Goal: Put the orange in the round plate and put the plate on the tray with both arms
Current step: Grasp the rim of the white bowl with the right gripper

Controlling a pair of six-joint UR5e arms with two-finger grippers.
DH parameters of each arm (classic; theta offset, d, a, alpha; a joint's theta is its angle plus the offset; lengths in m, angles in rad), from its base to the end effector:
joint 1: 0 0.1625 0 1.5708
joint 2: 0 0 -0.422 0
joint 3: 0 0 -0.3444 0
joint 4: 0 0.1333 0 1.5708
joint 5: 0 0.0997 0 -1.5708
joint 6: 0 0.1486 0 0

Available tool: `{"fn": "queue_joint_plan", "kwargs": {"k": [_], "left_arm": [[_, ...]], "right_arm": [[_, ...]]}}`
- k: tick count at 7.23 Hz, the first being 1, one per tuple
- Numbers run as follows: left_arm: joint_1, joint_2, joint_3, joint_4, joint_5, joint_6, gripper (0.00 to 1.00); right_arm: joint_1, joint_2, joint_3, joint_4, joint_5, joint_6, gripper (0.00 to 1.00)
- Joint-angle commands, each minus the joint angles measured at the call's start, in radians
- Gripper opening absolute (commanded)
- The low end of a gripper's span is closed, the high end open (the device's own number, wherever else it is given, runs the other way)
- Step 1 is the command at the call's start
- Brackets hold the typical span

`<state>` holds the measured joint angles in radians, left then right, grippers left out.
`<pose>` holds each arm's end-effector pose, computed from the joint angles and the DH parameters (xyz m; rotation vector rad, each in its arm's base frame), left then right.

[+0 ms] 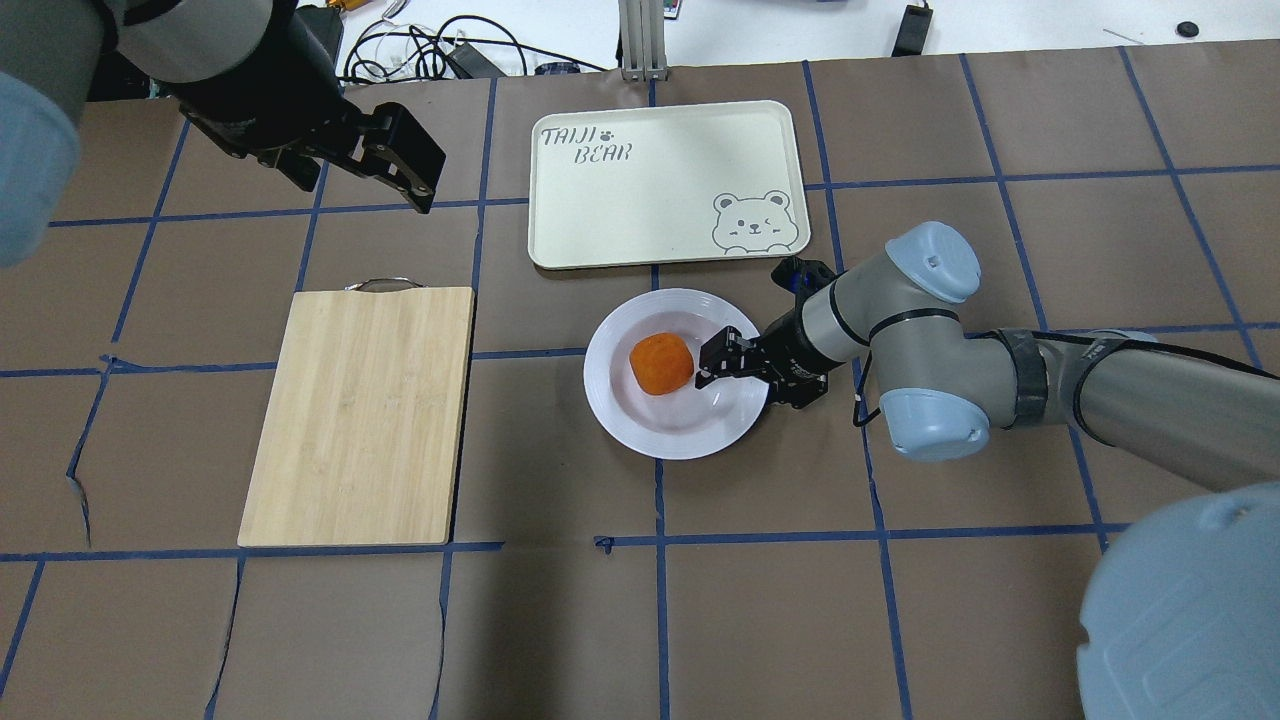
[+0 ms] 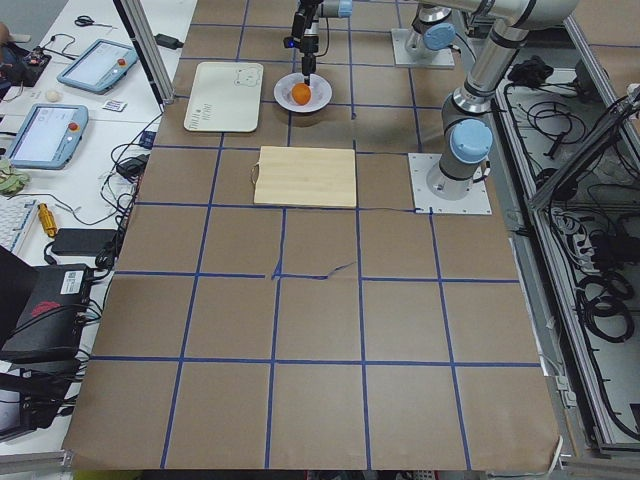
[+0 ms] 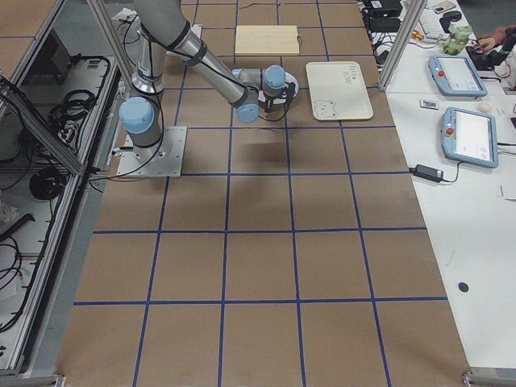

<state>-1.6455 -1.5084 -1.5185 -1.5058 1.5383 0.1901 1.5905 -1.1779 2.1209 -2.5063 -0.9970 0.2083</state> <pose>-0.1706 -0.4289 0.4948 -0.4147 -3.0790 0.2823 0.2230 -0.4583 0.1481 0.2449 2.5590 0.0959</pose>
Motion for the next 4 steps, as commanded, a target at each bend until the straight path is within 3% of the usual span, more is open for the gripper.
{"fn": "queue_joint_plan", "kwargs": {"k": [1, 4], "left_arm": [[0.009, 0.0, -0.006, -0.004, -0.001, 0.0, 1.0], [0.009, 0.014, -0.011, -0.008, -0.001, 0.0, 1.0]], "right_arm": [[0.0, 0.003, -0.001, -0.011, 0.0, 0.002, 0.22], [0.0, -0.006, -0.013, -0.012, -0.006, 0.061, 0.03]]}}
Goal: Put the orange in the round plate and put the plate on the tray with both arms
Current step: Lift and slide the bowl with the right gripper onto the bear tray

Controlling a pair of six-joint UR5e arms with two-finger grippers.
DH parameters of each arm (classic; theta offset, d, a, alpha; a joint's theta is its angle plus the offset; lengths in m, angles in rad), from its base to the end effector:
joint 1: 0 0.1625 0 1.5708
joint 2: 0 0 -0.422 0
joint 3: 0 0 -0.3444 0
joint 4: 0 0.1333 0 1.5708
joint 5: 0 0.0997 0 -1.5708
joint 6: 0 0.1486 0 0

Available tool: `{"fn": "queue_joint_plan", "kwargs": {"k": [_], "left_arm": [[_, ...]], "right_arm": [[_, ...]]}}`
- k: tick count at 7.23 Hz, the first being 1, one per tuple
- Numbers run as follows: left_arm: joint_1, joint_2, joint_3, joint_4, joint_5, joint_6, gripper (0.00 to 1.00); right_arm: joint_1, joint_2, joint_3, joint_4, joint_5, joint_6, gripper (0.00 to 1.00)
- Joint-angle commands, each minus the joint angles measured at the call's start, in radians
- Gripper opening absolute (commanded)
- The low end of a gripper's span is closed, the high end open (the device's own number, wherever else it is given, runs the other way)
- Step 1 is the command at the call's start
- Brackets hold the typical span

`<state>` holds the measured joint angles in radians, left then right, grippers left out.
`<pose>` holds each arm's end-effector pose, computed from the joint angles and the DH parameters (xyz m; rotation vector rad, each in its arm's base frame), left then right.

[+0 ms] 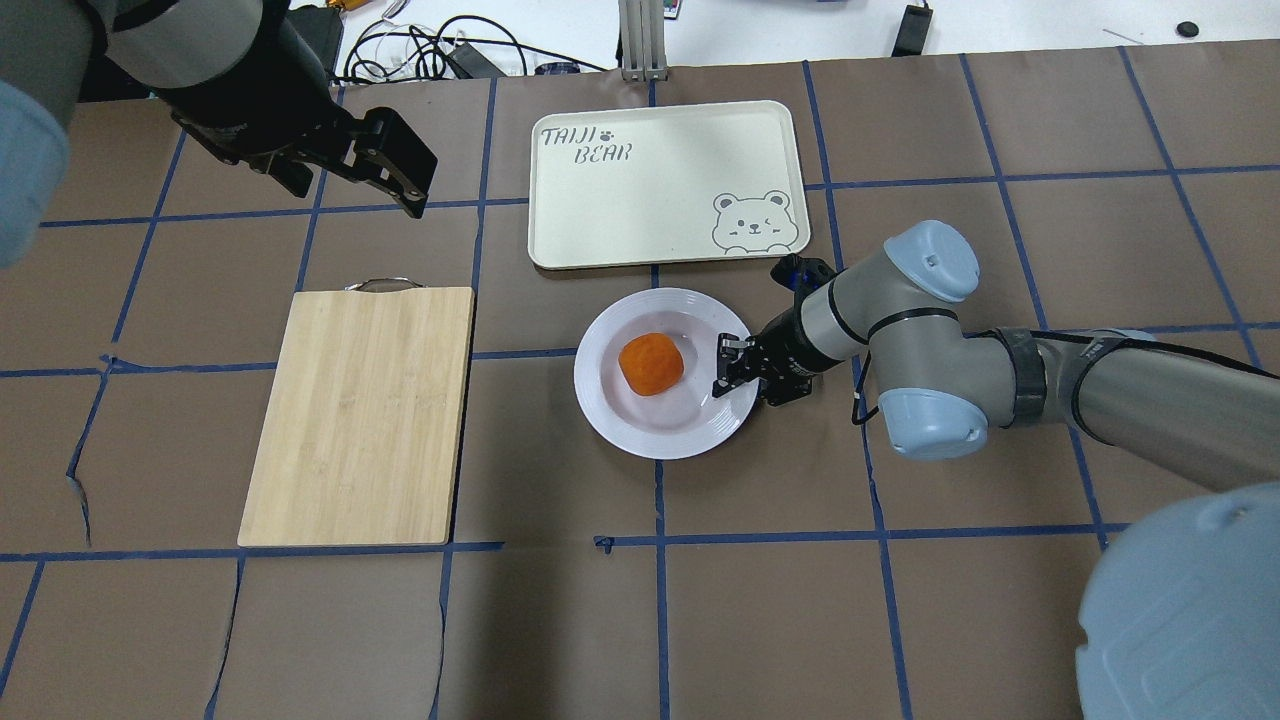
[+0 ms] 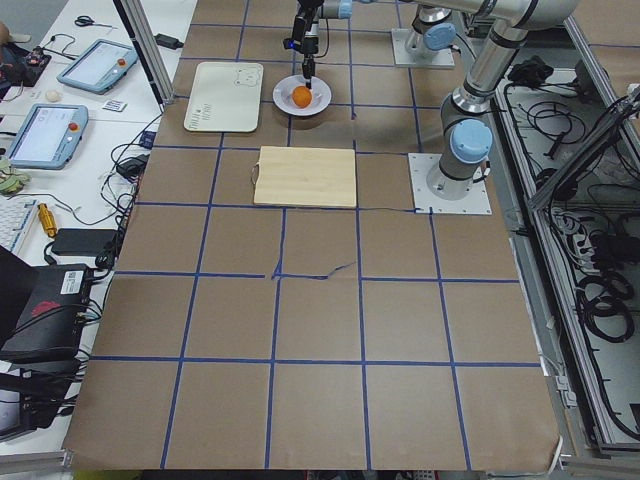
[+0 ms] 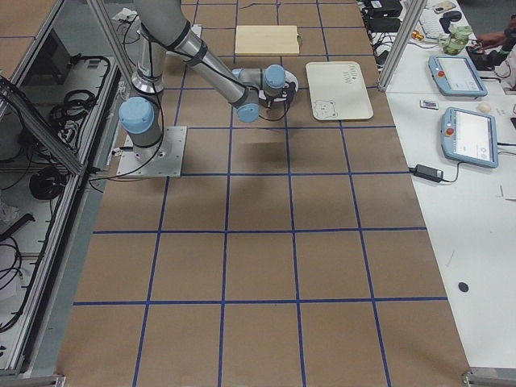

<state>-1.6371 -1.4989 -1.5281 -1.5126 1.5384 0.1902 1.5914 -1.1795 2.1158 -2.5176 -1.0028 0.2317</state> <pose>-0.1667 -0.4255 0.4936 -0.4019 -3.0821 0.2718 0.2228 -0.4616 0.1510 0.2674 2.5617 0.0812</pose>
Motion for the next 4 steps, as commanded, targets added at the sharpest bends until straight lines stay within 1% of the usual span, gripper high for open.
{"fn": "queue_joint_plan", "kwargs": {"k": [1, 2, 3, 4], "left_arm": [[0.0, 0.008, -0.001, -0.001, -0.001, 0.0, 1.0], [0.002, 0.008, -0.001, -0.001, -0.004, 0.0, 1.0], [0.002, 0.008, -0.001, -0.001, -0.003, 0.0, 1.0], [0.002, 0.008, -0.001, -0.001, -0.007, 0.0, 1.0]], "right_arm": [[-0.001, -0.006, -0.04, 0.002, 0.006, 0.066, 0.03], [-0.004, -0.005, -0.098, 0.002, 0.001, 0.136, 0.03], [-0.007, -0.005, -0.165, 0.032, 0.0, 0.17, 0.03], [-0.013, -0.003, -0.21, 0.084, 0.004, 0.176, 0.03]]}}
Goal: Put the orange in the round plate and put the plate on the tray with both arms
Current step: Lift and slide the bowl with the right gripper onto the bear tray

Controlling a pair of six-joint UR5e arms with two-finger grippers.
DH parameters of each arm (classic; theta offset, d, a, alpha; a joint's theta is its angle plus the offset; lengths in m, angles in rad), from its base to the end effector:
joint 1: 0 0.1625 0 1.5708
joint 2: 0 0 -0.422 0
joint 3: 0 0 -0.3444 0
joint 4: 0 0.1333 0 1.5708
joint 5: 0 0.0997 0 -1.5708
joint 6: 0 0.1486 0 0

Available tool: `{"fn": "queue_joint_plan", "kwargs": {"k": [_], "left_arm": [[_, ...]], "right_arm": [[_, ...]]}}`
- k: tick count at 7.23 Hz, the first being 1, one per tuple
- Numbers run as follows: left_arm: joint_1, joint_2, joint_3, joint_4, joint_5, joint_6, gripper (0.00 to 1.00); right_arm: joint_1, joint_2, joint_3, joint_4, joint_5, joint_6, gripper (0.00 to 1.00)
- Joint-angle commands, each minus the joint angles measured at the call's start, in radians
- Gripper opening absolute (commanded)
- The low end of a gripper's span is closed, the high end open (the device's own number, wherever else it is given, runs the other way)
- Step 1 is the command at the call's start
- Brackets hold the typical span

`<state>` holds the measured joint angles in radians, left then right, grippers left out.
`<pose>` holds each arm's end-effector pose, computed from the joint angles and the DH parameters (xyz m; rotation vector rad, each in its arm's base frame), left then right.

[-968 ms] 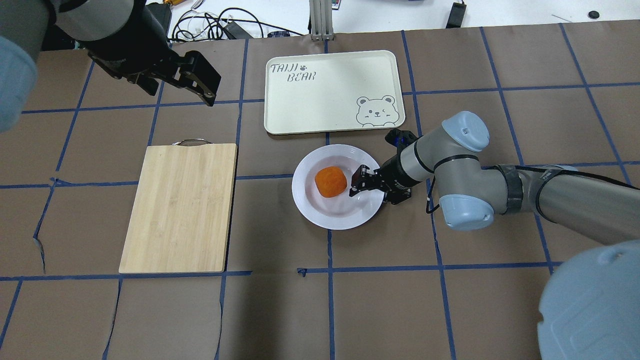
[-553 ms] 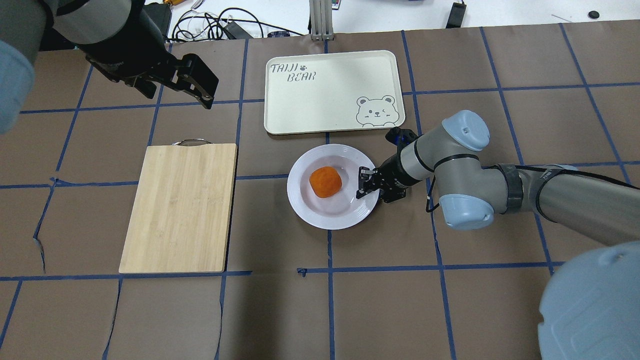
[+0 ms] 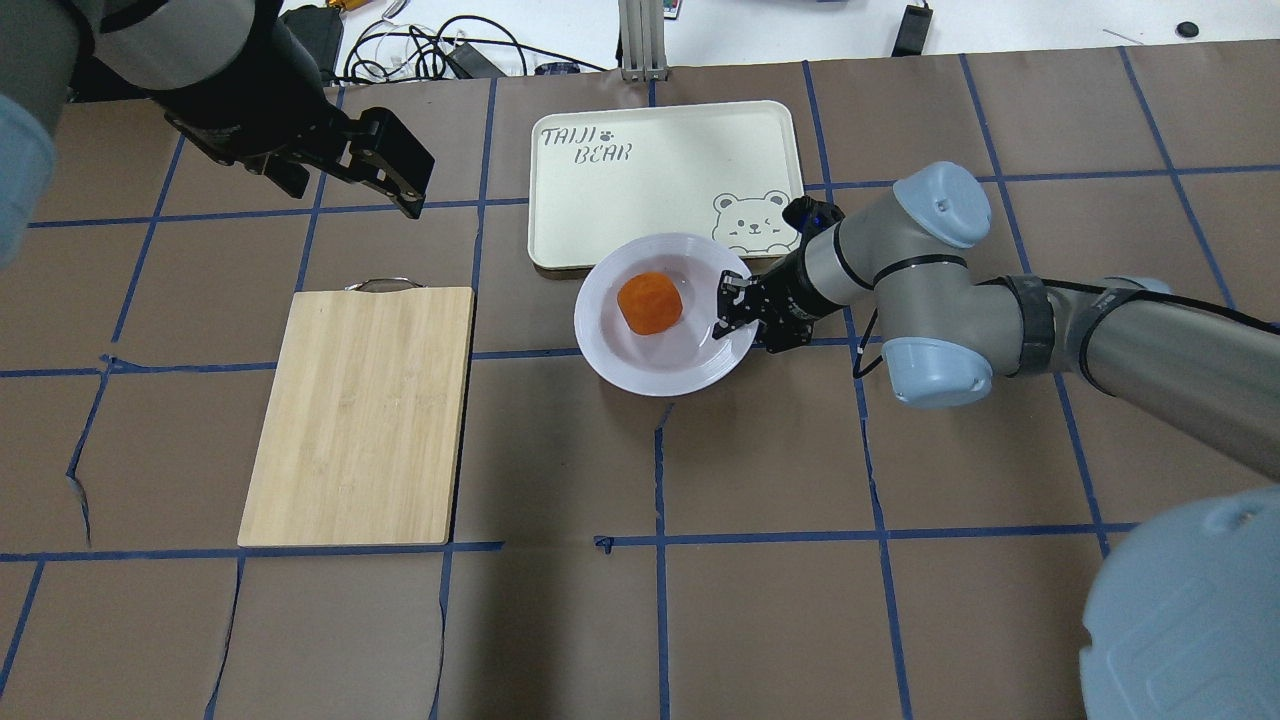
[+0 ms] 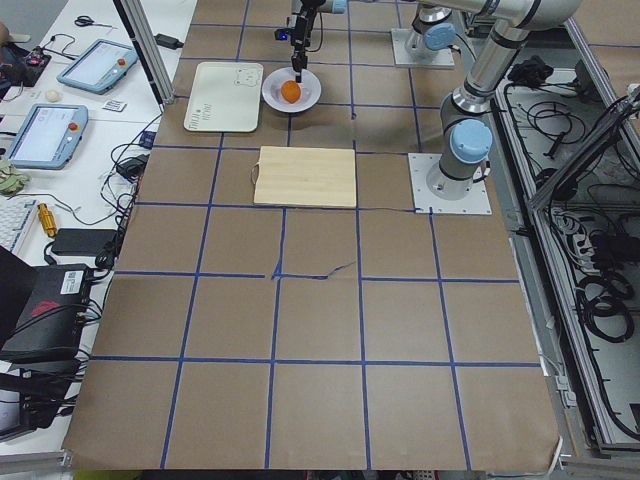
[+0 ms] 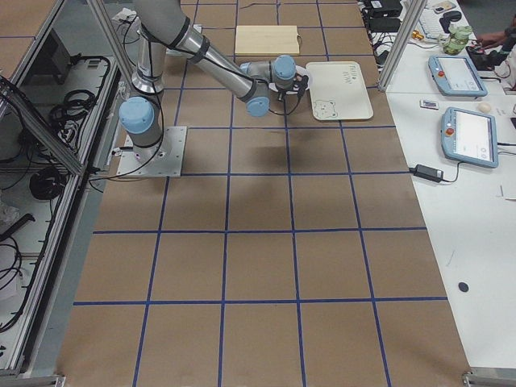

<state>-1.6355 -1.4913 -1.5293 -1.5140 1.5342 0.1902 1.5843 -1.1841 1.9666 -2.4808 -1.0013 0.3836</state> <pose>-0.1664 -0.4229 0.4962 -0.3995 -3.0780 0.2796 0.2204 -0.5153 0.1991 0.4239 2.5243 -0.0124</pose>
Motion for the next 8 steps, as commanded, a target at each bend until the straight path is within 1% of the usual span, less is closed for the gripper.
{"fn": "queue_joint_plan", "kwargs": {"k": [1, 2, 4, 5, 6, 7, 8], "left_arm": [[0.0, 0.0, 0.0, 0.0, -0.003, 0.0, 1.0], [0.0, 0.0, 0.0, 0.0, -0.003, 0.0, 1.0], [0.0, 0.0, -0.002, 0.0, -0.002, 0.0, 1.0], [0.0, 0.0, -0.002, 0.002, -0.002, 0.0, 1.0], [0.0, 0.0, -0.002, 0.002, -0.002, 0.0, 1.0], [0.0, 0.0, -0.002, 0.0, -0.002, 0.0, 1.0], [0.0, 0.0, -0.002, 0.002, -0.002, 0.0, 1.0]], "right_arm": [[-0.01, 0.018, -0.118, 0.048, 0.001, 0.037, 0.04], [-0.01, 0.087, -0.209, 0.048, 0.001, 0.085, 0.04], [-0.01, 0.292, -0.474, 0.048, -0.01, 0.095, 0.05], [-0.012, 0.361, -0.553, 0.048, -0.011, 0.095, 0.05], [-0.015, 0.398, -0.598, 0.048, -0.011, 0.095, 0.06], [-0.015, 0.417, -0.606, 0.048, -0.011, 0.096, 0.12], [-0.017, 0.429, -0.604, 0.048, -0.011, 0.097, 0.32]]}}
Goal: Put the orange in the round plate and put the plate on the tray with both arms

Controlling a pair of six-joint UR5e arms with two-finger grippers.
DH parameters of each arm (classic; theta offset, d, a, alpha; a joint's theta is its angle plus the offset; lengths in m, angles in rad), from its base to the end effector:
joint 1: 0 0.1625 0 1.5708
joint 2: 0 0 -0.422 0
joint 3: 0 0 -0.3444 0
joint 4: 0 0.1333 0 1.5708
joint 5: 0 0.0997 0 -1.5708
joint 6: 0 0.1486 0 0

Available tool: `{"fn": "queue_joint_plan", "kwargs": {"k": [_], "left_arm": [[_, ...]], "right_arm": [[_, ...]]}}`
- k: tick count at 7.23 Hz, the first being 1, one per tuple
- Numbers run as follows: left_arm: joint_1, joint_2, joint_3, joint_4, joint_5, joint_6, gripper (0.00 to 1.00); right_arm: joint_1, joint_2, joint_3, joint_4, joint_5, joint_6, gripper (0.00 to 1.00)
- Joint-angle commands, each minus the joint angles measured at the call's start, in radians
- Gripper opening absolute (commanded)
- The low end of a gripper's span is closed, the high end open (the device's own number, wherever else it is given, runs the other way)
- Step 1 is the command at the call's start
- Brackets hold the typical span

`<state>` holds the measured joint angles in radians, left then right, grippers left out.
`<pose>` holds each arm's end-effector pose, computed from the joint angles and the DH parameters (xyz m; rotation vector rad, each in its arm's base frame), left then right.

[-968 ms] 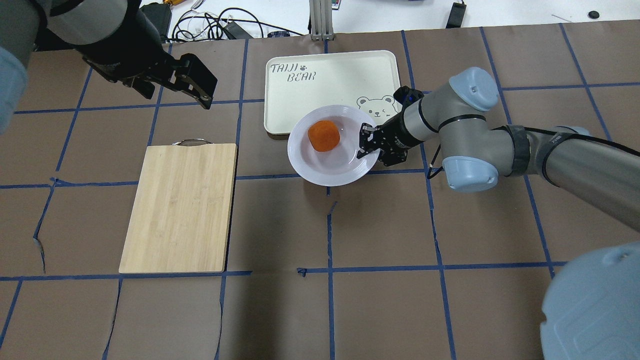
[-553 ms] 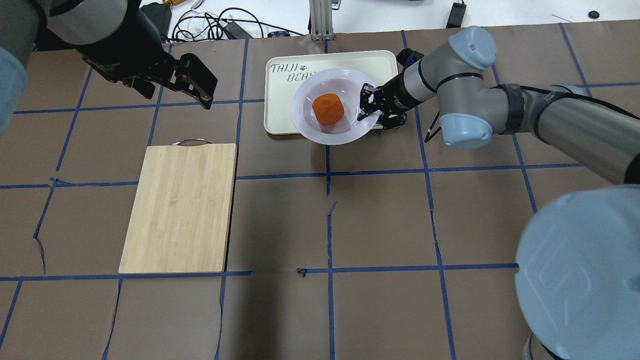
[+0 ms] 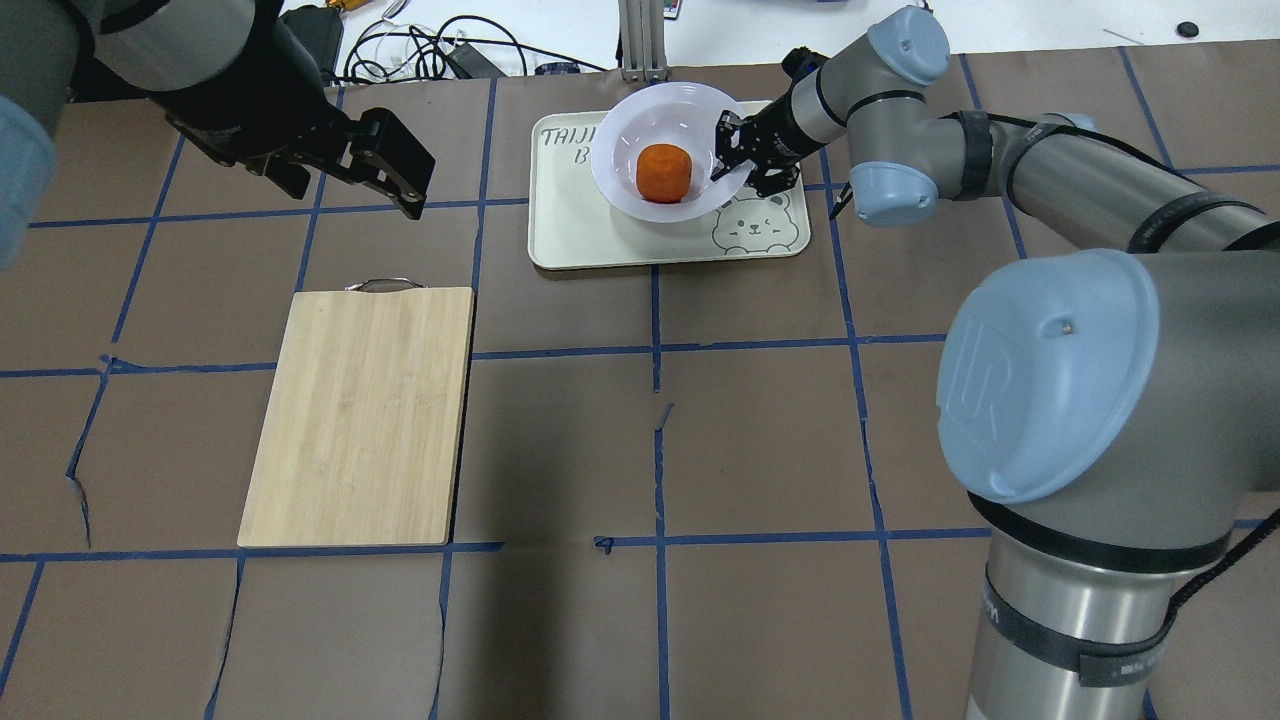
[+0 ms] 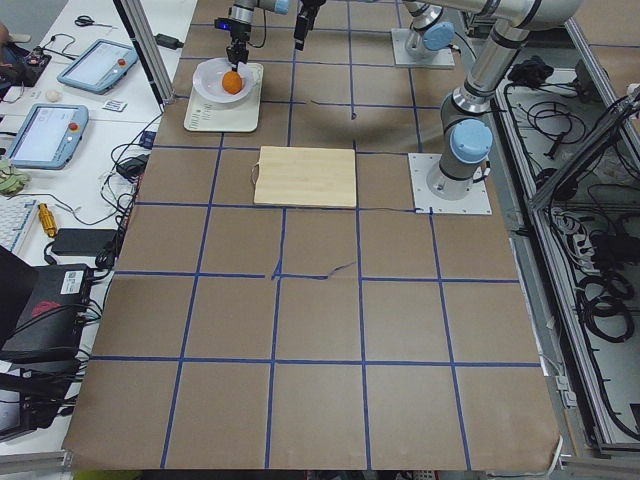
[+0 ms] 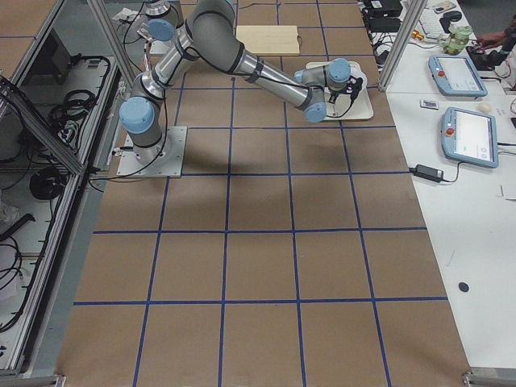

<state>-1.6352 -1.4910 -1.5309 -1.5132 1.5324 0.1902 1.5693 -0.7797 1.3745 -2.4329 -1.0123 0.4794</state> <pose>-0.1666 -0.4228 0.4957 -0.3991 -3.0763 0.2789 0.2110 -0.7151 0.1710 0.5086 2.4846 -0.1591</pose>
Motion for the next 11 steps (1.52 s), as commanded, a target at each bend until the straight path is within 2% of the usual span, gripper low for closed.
{"fn": "queue_joint_plan", "kwargs": {"k": [1, 2, 3, 4, 5, 7, 9, 10, 11], "left_arm": [[0.0, 0.0, 0.0, 0.001, 0.0, 0.0, 1.0], [0.0, 0.0, 0.0, 0.001, 0.002, 0.0, 1.0], [0.0, 0.0, 0.0, 0.001, 0.002, 0.0, 1.0], [0.002, 0.0, 0.0, 0.001, 0.002, 0.0, 1.0], [0.0, 0.0, 0.0, 0.001, 0.002, 0.0, 1.0], [0.002, 0.0, 0.0, 0.001, 0.002, 0.0, 1.0], [0.002, 0.0, 0.0, 0.002, 0.0, 0.0, 1.0], [0.002, 0.0, 0.001, 0.004, 0.002, 0.0, 1.0], [0.002, 0.0, 0.0, 0.002, 0.002, 0.0, 1.0]], "right_arm": [[-0.005, 0.025, -0.012, 0.0, -0.012, -0.001, 0.61], [-0.017, 0.022, -0.017, 0.0, -0.028, -0.001, 0.71], [-0.028, 0.013, -0.02, 0.0, -0.035, -0.004, 0.87], [-0.047, -0.012, -0.041, 0.008, -0.079, -0.025, 0.93], [-0.052, -0.053, -0.063, 0.144, -0.141, -0.126, 0.93], [-0.052, -0.19, -0.078, 0.381, -0.35, -0.28, 0.94], [-0.04, -0.386, -0.074, 0.647, -0.396, -0.326, 0.96], [-0.028, -0.468, -0.074, 0.722, -0.437, -0.335, 1.0], [-0.008, -0.565, -0.058, 0.846, -0.462, -0.334, 1.0]]}}
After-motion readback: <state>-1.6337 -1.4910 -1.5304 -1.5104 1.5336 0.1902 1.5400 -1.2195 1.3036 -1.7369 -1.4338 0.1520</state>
